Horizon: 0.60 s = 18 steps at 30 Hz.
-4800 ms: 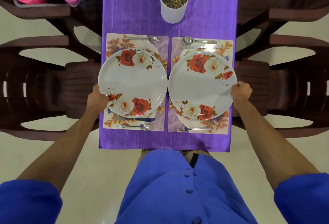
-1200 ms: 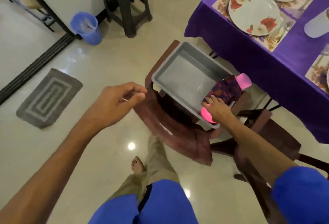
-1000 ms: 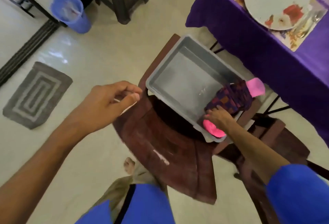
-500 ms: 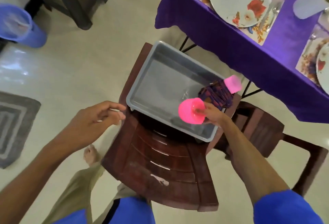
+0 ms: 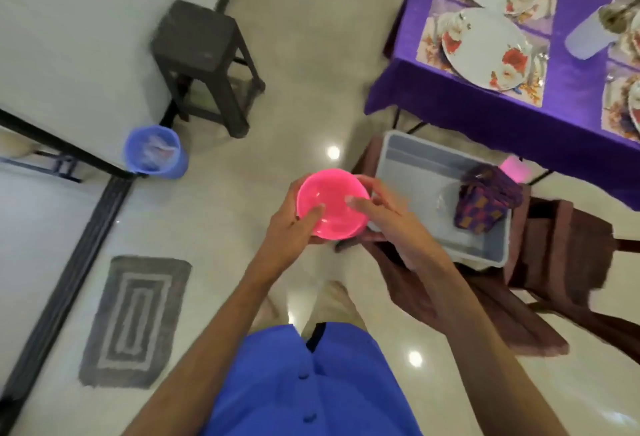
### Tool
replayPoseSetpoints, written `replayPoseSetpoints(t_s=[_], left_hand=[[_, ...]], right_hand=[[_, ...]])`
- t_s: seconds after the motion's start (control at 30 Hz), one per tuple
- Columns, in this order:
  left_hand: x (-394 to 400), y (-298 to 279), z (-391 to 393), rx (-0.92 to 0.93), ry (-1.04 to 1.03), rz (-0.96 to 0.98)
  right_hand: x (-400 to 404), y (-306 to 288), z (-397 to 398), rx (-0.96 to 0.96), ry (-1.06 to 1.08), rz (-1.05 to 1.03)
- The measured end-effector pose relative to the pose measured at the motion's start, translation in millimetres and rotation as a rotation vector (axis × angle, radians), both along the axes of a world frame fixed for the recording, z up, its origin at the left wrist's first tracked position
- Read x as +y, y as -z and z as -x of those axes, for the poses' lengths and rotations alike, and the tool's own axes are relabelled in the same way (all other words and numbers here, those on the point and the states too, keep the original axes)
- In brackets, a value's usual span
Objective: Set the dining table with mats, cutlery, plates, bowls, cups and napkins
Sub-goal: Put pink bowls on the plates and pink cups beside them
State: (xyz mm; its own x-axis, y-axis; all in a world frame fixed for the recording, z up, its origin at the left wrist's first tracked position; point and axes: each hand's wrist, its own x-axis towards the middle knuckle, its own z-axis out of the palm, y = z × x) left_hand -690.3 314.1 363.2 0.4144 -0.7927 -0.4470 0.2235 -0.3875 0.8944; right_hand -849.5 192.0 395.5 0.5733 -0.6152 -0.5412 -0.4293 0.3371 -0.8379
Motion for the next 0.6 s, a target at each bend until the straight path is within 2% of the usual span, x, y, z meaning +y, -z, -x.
replayPoseSetpoints(t_s=[0.13, 0.27, 0.47, 0.6], left_hand=[[15.1, -2.7, -58.0, 0.098, -0.065, 0.029], [-10.9, -5.0, -120.5, 0.147, -0.007, 0.068], [-111.4, 4.5, -187.7, 0.341, -0.04, 0.033], [-190.4, 5.3, -238.2, 0.37, -0.04, 0.027]], right_hand=[[29.4, -9.0, -36.1, -0.117, 0.026, -0.08], [15.7, -22.1, -91.4, -0.17, 0.051, 0.018], [-71.7, -21.4, -160.7, -0.142, 0.093, 0.124], [-148.8, -23.7, -199.6, -0.133, 0.091, 0.197]])
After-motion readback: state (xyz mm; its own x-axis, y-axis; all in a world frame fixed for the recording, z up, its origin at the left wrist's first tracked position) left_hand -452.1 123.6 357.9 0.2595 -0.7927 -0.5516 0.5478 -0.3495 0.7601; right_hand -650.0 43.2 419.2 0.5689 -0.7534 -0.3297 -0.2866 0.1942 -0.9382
